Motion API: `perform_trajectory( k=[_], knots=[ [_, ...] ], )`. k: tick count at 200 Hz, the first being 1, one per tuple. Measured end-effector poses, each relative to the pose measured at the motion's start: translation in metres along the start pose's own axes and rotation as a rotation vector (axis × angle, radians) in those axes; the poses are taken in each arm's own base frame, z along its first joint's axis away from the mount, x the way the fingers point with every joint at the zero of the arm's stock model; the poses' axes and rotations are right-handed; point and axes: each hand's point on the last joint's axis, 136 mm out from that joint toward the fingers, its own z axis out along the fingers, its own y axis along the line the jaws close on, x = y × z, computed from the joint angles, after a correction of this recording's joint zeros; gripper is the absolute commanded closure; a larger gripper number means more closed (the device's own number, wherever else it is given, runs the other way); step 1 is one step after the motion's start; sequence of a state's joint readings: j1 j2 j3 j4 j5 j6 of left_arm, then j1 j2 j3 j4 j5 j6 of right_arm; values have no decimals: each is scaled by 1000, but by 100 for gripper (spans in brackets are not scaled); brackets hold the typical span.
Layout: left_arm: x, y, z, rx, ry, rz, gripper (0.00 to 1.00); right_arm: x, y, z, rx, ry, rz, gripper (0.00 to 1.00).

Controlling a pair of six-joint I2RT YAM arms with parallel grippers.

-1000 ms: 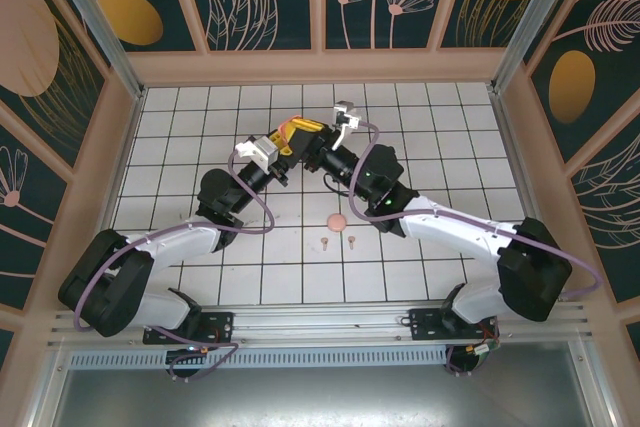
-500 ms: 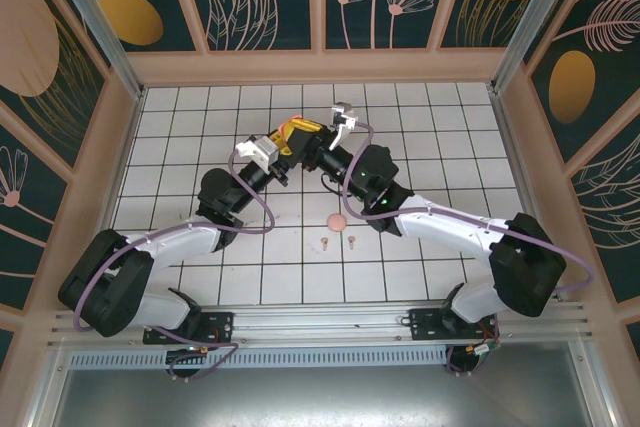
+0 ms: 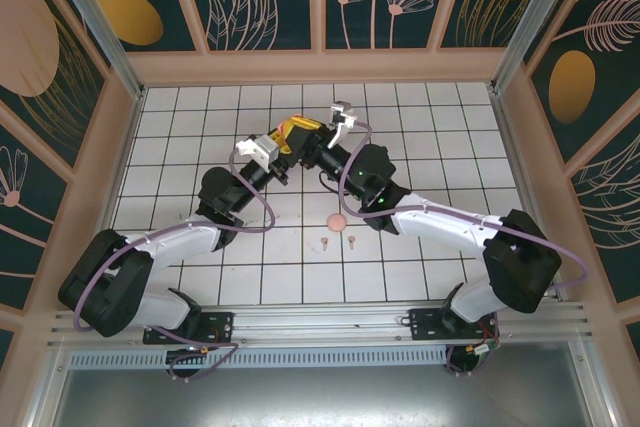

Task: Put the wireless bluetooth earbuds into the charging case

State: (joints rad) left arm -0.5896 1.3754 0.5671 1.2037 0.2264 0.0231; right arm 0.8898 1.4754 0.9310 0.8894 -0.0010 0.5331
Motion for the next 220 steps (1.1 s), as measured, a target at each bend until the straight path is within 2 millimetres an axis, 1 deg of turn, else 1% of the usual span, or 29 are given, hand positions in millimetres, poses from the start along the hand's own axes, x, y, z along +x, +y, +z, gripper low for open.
perform_trajectory(
  k=[74, 220],
  knots=[
    [3, 3, 0, -16, 12, -3, 100, 0, -4, 2, 2, -8, 44, 76],
    [5, 4, 2, -18, 39, -9, 100, 3, -9, 3, 29, 8, 13, 76]
  ],
)
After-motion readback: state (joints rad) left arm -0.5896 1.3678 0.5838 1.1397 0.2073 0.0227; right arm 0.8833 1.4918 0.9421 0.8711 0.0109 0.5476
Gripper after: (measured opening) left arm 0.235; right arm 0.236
